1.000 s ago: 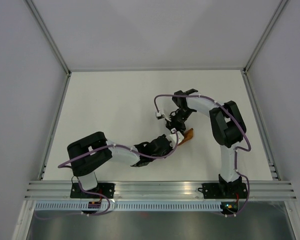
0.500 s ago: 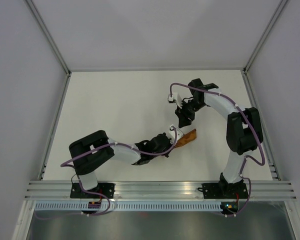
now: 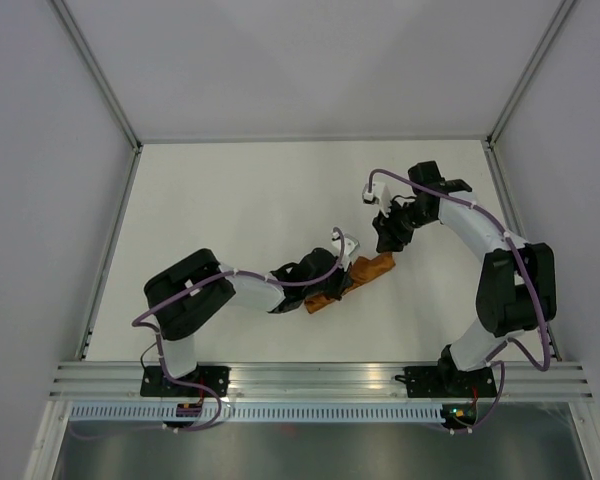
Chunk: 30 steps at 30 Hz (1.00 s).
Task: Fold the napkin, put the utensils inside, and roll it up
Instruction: Roll the napkin at the center of the board.
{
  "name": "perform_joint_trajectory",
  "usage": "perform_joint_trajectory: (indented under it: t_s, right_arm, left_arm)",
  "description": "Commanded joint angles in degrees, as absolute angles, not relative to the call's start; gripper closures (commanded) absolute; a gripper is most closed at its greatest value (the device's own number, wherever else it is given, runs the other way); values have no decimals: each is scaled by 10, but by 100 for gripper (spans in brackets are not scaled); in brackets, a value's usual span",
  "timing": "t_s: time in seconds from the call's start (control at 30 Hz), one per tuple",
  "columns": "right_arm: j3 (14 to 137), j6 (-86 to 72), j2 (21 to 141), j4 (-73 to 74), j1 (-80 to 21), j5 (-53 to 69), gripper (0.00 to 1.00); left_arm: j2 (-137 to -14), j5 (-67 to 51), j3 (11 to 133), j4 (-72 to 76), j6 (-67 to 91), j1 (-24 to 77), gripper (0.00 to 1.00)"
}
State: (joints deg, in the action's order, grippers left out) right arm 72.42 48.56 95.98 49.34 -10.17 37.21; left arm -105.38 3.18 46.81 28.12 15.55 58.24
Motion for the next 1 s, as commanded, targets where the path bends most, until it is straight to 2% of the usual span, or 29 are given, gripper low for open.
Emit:
perform_joint_trajectory:
  t_s: [0.0,0.3,0.5,0.7,0.97]
  right_arm:
    - [687,477,921,454,-96,355,51]
    - [568,545,855,456,-96,362,53]
    - [439,565,764,286,-98,336,46]
    - [377,614,710,227,-110,359,45]
    - [275,601,651,94,-189,318,43]
  left_arm:
    - [-1109,18,457,113,202,566,98]
    - [-1117,-22,470,91,224,542,98]
    - [-1120,-47,471,88,225,539,98]
    - [-1120,-72,468,80,221,530,98]
    - [-1121,-100,471,72,217,521,98]
